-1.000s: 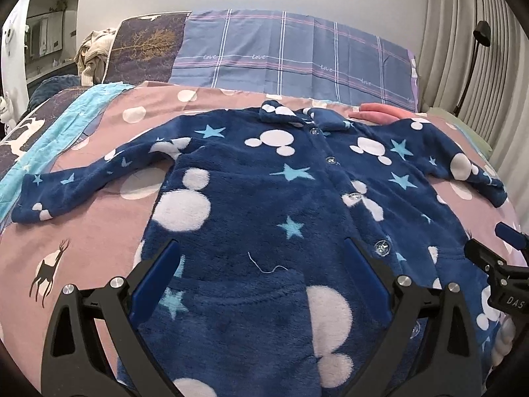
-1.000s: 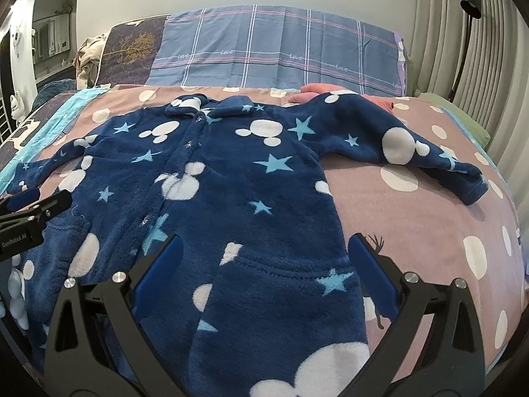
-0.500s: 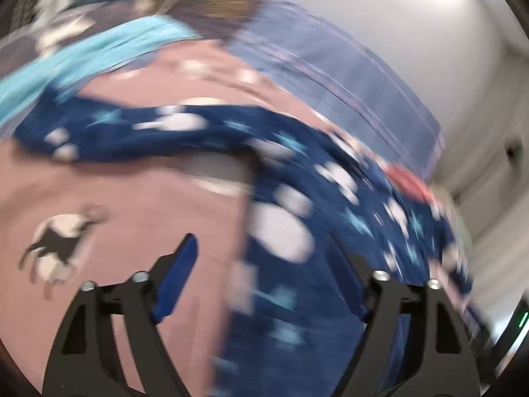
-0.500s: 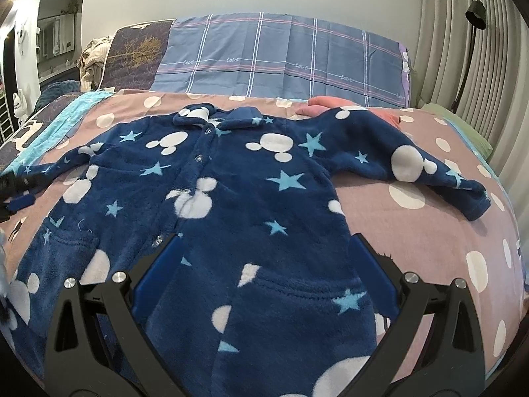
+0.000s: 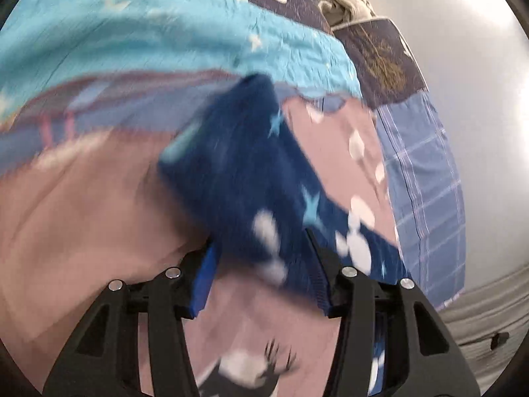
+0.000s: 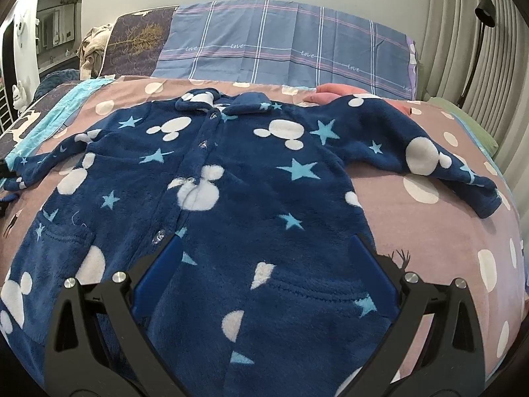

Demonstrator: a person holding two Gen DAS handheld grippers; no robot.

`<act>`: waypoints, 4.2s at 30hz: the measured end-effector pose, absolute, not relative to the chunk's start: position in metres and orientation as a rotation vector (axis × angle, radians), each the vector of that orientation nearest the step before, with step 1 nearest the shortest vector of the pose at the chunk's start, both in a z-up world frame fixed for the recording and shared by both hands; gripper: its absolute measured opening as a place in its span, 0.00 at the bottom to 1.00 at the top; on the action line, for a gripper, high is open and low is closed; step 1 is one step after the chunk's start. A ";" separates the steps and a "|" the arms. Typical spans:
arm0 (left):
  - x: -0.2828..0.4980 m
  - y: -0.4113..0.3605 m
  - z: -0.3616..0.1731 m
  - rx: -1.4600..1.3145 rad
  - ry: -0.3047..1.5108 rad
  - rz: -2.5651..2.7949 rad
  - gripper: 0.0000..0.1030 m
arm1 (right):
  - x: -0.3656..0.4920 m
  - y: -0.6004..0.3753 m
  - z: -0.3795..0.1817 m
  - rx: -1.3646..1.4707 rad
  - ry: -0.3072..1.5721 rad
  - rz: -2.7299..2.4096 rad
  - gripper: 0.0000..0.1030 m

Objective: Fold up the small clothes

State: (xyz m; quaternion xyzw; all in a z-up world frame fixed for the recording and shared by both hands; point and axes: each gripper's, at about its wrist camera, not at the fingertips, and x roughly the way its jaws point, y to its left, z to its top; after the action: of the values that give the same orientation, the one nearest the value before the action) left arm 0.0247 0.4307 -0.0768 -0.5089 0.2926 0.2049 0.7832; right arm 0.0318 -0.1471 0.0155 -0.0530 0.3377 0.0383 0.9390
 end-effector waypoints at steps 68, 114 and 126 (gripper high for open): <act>0.185 0.160 -0.037 0.169 0.843 0.425 0.79 | 0.220 -0.180 0.008 0.176 0.841 0.490 0.36; 0.213 0.040 -0.043 -0.021 0.840 -0.236 0.74 | 0.172 -0.151 0.072 0.056 0.529 0.605 0.16; 0.206 0.088 -0.033 -0.314 0.789 -0.426 0.78 | 0.210 -0.165 -0.025 0.230 0.815 0.549 0.24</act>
State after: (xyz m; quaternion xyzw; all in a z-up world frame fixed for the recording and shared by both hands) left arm 0.2059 0.0876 -0.0333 -0.1510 0.3800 -0.2050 0.8892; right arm 0.2096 -0.1650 -0.0255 0.1104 0.3905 0.2630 0.8753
